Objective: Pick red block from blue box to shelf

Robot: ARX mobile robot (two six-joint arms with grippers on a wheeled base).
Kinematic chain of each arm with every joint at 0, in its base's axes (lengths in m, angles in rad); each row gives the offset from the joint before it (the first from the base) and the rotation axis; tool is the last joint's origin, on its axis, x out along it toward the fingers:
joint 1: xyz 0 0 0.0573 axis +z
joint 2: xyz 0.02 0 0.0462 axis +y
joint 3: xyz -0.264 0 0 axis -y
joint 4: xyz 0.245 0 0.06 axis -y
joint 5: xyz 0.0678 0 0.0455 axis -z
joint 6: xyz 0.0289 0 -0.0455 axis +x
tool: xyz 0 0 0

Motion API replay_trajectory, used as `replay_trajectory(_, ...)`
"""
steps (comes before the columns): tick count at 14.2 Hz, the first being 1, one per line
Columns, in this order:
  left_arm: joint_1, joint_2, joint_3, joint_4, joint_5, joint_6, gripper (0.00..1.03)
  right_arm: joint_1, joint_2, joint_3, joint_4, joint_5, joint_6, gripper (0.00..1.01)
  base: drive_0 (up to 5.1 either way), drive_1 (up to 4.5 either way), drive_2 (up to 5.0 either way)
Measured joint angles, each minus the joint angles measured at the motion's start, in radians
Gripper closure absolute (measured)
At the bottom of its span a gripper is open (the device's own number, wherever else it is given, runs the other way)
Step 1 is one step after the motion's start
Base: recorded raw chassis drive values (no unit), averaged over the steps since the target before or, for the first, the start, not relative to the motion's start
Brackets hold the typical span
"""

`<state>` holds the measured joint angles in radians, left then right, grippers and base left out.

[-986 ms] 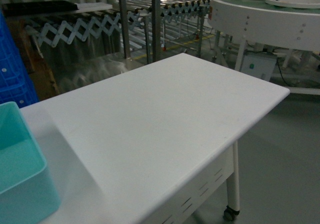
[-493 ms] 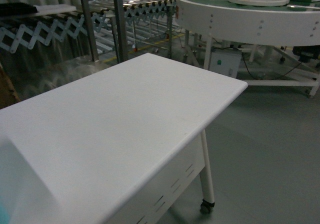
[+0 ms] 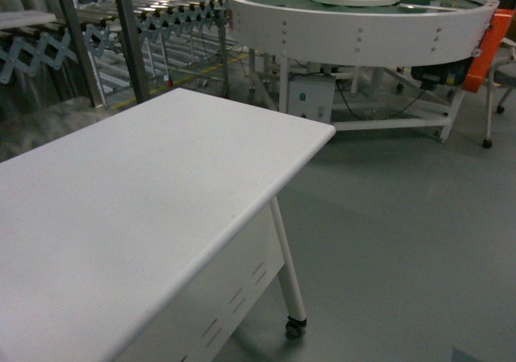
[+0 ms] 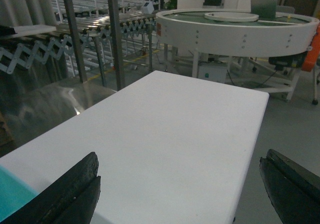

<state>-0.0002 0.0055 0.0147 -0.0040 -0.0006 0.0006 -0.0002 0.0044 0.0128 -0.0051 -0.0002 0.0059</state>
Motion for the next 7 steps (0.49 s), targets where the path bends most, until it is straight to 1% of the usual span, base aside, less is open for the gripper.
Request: replay_trajectory(7, 0.0, 0.0, 0.0, 0.0, 0.0, 0.0, 0.05, 0.0, 0.0, 0.0, 0.0, 0.0, 0.0, 0.72, -1.4, -1.43, -1.4)
